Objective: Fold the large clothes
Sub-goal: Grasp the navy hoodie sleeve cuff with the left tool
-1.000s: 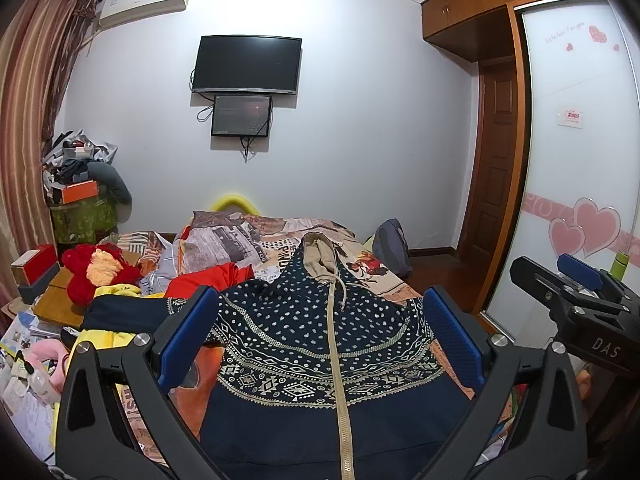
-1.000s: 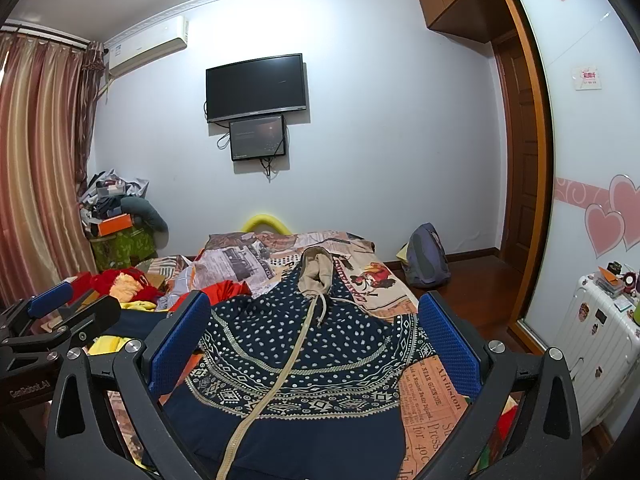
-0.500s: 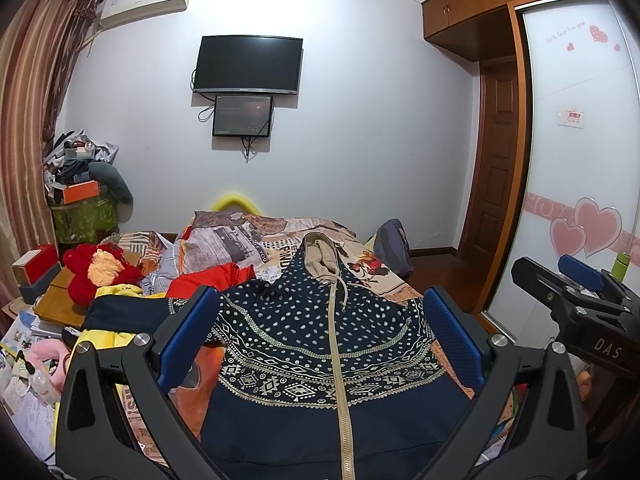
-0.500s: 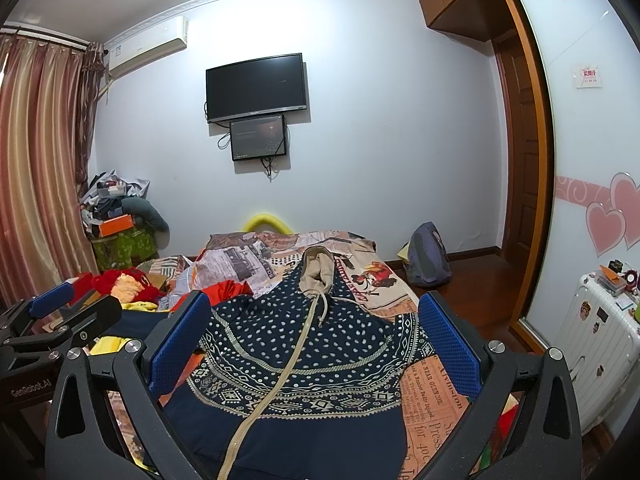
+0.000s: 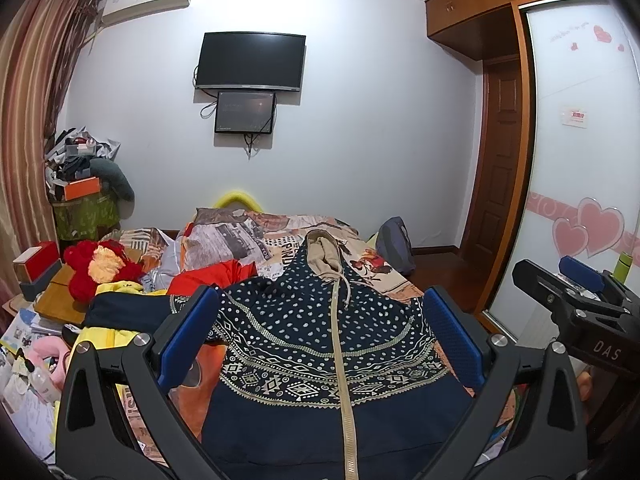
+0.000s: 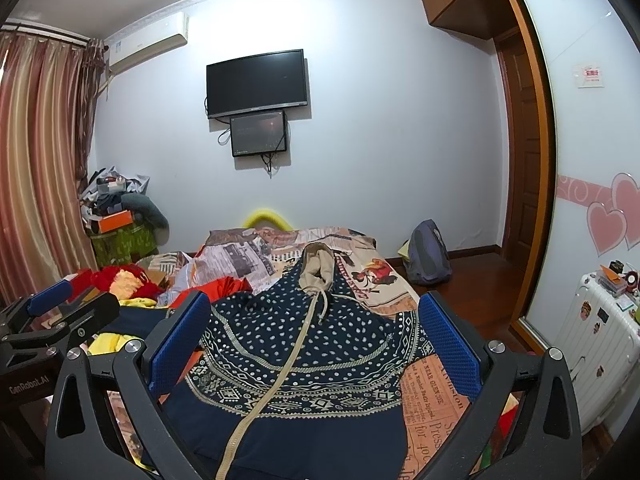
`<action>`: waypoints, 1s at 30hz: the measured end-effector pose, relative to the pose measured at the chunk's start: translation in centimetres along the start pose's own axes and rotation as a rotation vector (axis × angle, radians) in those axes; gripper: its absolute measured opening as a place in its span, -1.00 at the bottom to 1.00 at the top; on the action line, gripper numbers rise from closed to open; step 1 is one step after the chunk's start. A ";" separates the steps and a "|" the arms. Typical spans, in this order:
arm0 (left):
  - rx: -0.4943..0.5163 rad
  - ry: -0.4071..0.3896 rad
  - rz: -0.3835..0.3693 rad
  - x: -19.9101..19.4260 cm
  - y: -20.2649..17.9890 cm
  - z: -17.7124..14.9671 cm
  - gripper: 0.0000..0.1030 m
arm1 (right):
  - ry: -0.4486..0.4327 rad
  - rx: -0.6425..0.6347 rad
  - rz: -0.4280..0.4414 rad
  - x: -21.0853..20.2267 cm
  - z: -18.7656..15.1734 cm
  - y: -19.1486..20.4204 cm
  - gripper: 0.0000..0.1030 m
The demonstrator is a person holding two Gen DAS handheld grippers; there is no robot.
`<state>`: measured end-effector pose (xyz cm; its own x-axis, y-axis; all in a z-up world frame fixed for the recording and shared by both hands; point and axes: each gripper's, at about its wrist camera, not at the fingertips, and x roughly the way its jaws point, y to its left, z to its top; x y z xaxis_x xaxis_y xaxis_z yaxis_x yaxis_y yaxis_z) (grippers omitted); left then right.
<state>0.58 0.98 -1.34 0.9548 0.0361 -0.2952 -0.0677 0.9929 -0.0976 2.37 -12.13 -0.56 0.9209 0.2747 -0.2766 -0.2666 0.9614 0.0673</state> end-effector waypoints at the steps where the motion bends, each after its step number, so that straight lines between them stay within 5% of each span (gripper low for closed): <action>1: -0.003 0.004 -0.001 0.2 0.2 0.0 0.99 | 0.004 0.000 0.000 0.2 0.0 0.0 1.00; 16: -0.112 0.049 0.021 7.3 6.4 1.2 1.00 | 0.116 -0.048 0.010 7.4 0.8 0.3 1.00; 30: -0.220 0.241 0.317 19.0 22.4 -1.1 1.00 | 0.198 -0.146 -0.023 18.9 0.8 1.1 1.00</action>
<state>16.88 23.74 -10.20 0.7837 0.2815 -0.5536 -0.4311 0.8882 -0.1587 19.69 -5.83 -4.92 0.8571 0.2315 -0.4602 -0.2979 0.9516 -0.0762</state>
